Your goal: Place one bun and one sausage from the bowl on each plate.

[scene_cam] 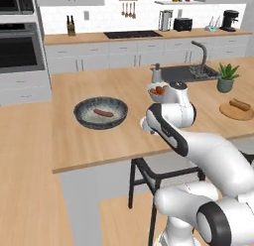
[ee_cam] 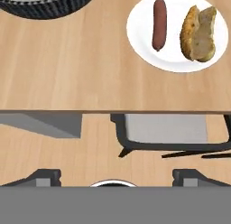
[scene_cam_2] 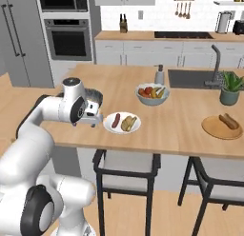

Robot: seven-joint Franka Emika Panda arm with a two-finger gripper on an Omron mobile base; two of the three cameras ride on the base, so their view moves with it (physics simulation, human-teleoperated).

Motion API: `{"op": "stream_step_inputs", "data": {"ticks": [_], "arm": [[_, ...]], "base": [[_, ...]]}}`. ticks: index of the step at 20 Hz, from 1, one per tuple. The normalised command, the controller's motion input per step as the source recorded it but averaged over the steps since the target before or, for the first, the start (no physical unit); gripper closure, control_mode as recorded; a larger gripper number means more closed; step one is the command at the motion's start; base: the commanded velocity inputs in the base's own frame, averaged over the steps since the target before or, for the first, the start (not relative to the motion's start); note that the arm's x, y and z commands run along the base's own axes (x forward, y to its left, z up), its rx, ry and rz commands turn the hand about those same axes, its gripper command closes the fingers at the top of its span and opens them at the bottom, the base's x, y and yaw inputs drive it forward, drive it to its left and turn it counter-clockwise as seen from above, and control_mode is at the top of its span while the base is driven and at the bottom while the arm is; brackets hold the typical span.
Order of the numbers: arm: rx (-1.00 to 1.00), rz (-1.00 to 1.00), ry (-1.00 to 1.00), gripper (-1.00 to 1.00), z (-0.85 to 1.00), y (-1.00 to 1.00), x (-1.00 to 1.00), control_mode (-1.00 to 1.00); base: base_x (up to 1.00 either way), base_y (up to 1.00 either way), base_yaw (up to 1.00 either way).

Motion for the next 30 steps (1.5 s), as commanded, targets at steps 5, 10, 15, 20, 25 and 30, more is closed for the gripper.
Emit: {"op": "stream_step_inputs", "data": {"ticks": [5, 10, 15, 20, 25, 30], "arm": [[0.00, 0.00, 0.00, -1.00, 0.00, 0.00, 0.00, 1.00], [0.00, 0.00, 0.00, -1.00, 0.00, 0.00, 0.00, 1.00], [0.00, 0.03, 0.00, -1.00, 0.00, 0.00, 0.06, -1.00], [0.01, 0.16, -0.02, -1.00, 0.00, 0.51, 0.83, -1.00], [0.01, 0.08, 0.00, -1.00, 0.00, 0.35, 1.00, -1.00], [0.00, 0.04, 0.01, -1.00, -0.10, 0.06, 0.93, -1.00]], "base": [[0.47, 0.49, 0.01], [0.49, 0.03, 0.03], [0.37, 0.00, 0.06], [0.00, 0.00, 0.00], [0.00, 0.00, 0.00], [0.00, 0.00, 0.00]]}}
